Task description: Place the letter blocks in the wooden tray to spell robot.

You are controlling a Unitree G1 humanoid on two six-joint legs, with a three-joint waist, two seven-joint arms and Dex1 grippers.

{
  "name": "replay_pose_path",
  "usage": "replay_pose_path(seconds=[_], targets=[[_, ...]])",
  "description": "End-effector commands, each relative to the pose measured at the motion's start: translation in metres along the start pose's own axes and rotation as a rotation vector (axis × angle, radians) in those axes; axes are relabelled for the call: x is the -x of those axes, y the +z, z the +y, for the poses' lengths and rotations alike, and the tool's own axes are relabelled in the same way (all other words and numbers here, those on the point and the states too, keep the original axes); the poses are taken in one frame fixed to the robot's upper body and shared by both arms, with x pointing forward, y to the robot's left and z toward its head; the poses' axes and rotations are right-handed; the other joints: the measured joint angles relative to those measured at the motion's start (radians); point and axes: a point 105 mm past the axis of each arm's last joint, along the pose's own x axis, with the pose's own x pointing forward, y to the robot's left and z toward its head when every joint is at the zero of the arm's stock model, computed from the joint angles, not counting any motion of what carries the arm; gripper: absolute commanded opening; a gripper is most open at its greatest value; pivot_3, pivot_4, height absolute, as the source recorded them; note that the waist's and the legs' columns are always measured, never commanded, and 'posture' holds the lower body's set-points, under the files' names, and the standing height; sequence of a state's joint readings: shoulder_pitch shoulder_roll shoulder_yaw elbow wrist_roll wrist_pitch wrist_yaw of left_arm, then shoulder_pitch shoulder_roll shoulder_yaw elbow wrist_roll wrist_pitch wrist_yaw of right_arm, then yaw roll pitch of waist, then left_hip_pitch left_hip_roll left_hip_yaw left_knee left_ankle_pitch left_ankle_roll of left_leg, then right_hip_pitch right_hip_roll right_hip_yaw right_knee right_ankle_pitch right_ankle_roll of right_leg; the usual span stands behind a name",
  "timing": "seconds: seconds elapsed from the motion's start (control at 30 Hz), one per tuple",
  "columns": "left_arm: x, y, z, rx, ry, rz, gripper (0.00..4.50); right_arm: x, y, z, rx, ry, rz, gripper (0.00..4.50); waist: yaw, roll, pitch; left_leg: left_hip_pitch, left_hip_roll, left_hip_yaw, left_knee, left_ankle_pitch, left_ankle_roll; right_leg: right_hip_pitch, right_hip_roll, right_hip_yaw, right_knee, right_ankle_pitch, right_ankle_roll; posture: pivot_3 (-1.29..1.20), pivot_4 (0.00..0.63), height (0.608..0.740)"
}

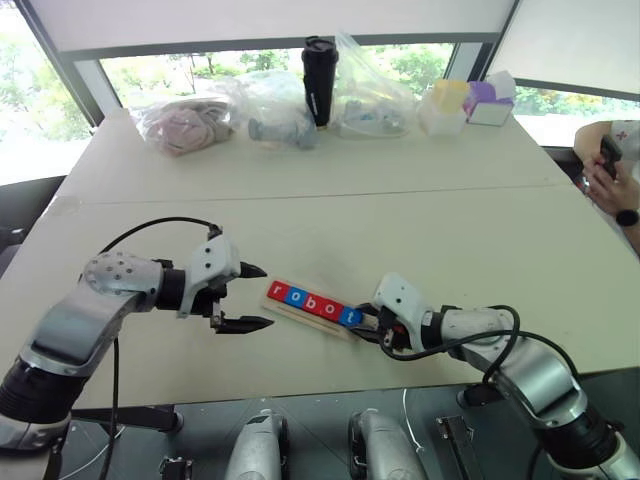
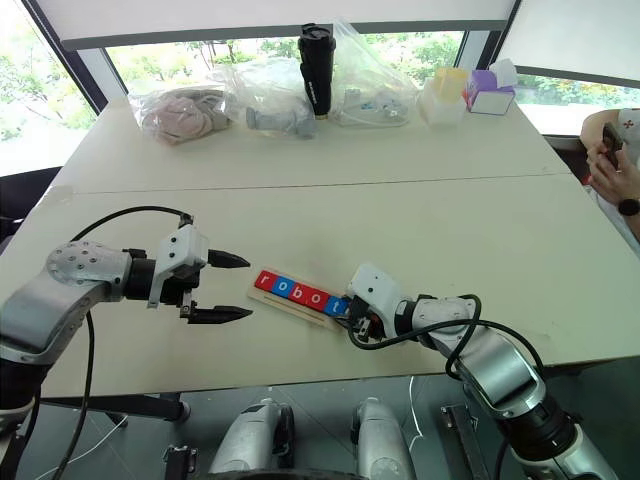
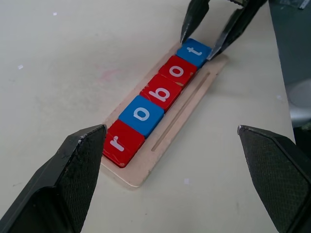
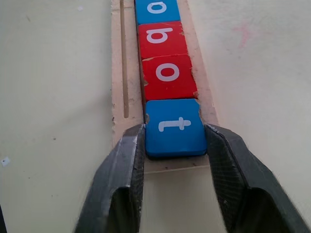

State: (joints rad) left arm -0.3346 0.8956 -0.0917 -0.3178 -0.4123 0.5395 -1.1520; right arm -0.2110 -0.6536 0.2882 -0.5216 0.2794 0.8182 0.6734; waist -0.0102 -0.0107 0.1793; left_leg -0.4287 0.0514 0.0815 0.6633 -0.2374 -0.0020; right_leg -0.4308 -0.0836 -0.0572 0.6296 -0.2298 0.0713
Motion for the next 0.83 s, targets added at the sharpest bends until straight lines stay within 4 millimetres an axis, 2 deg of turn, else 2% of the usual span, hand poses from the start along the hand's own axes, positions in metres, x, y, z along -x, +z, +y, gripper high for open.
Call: replay_pose_path(seconds=[0.03,0.07,0.3,0.47,0.6,0.7,0.83], targets=[[0.002,0.006,0.000,-0.038,0.006,-0.005,4.50,0.006,0.013,-0.003,0.050,-0.013,-0.052,3.91,0.000,0.000,0.000,0.000,0.000,0.000,0.000,0.000,0.000,0.000,0.000,0.000,0.000,0.000,0.000,0.00,0.150,0.740],[0.002,0.005,0.000,-0.038,0.006,-0.004,4.50,0.008,0.017,-0.005,0.058,-0.019,-0.068,4.38,0.000,0.000,0.000,0.000,0.000,0.000,0.000,0.000,0.000,0.000,0.000,0.000,0.000,0.000,0.000,0.00,0.150,0.740],[0.002,0.005,0.001,-0.031,0.013,-0.009,4.50,0.030,0.038,-0.025,0.082,-0.071,-0.150,4.38,0.001,0.000,0.000,-0.001,0.000,0.000,0.000,0.000,0.000,0.000,0.000,0.000,0.000,0.000,0.000,0.00,0.150,0.740],[0.015,-0.004,0.010,0.055,0.093,-0.014,4.50,0.060,0.051,-0.030,0.034,-0.076,-0.207,4.38,0.001,0.000,0.000,-0.001,0.000,0.000,-0.001,0.000,0.000,-0.001,0.000,0.000,0.000,0.000,0.000,0.00,0.150,0.740],[0.031,-0.016,0.006,0.149,0.144,-0.006,4.50,0.080,0.046,-0.012,-0.060,-0.037,-0.216,4.38,0.001,0.000,0.000,-0.002,0.000,0.000,-0.003,0.000,0.000,-0.002,0.000,0.000,-0.001,0.000,0.000,0.00,0.150,0.740],[0.038,-0.028,-0.006,0.236,0.157,0.009,4.50,0.091,0.037,0.000,-0.180,-0.002,-0.227,4.38,-0.001,0.000,0.000,-0.003,0.001,0.000,-0.004,0.000,0.000,-0.004,-0.001,0.000,-0.001,0.000,0.000,0.00,0.150,0.740],[0.046,-0.050,-0.020,0.346,0.202,0.015,4.50,0.093,0.011,0.008,-0.287,0.005,-0.151,4.38,0.000,0.000,0.000,-0.003,0.001,0.000,-0.004,0.000,-0.001,-0.004,-0.004,0.000,-0.002,0.000,0.000,0.00,0.150,0.740]])
